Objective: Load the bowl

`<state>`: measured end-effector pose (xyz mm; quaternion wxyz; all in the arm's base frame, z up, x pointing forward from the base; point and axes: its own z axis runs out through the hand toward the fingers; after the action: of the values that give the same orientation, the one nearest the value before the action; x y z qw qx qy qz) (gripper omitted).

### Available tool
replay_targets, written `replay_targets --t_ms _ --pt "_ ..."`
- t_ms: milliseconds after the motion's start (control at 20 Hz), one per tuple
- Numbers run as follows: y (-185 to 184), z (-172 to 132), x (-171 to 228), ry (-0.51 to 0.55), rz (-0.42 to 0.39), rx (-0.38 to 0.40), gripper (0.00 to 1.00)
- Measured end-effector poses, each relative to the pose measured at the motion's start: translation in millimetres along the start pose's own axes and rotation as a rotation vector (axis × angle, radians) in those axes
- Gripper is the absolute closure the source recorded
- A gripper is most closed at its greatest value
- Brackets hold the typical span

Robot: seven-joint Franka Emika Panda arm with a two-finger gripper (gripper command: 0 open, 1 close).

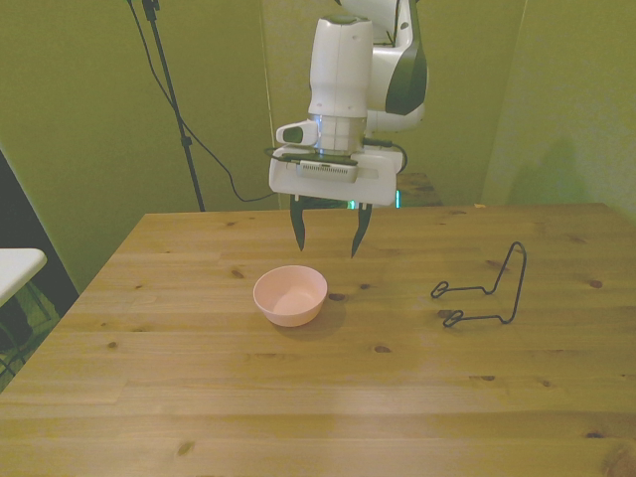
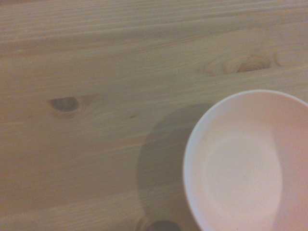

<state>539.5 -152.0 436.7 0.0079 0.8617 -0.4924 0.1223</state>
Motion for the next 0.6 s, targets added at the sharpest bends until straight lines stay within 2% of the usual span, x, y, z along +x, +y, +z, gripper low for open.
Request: replay_targets --t_ms 450,500,600 --pt "-25 57 15 -0.030 0.020 -0.058 0.00" --pt "-24 61 17 -0.032 0.024 -0.064 1.00" --pt "-21 69 22 -0.034 0.033 -0.075 1.00"
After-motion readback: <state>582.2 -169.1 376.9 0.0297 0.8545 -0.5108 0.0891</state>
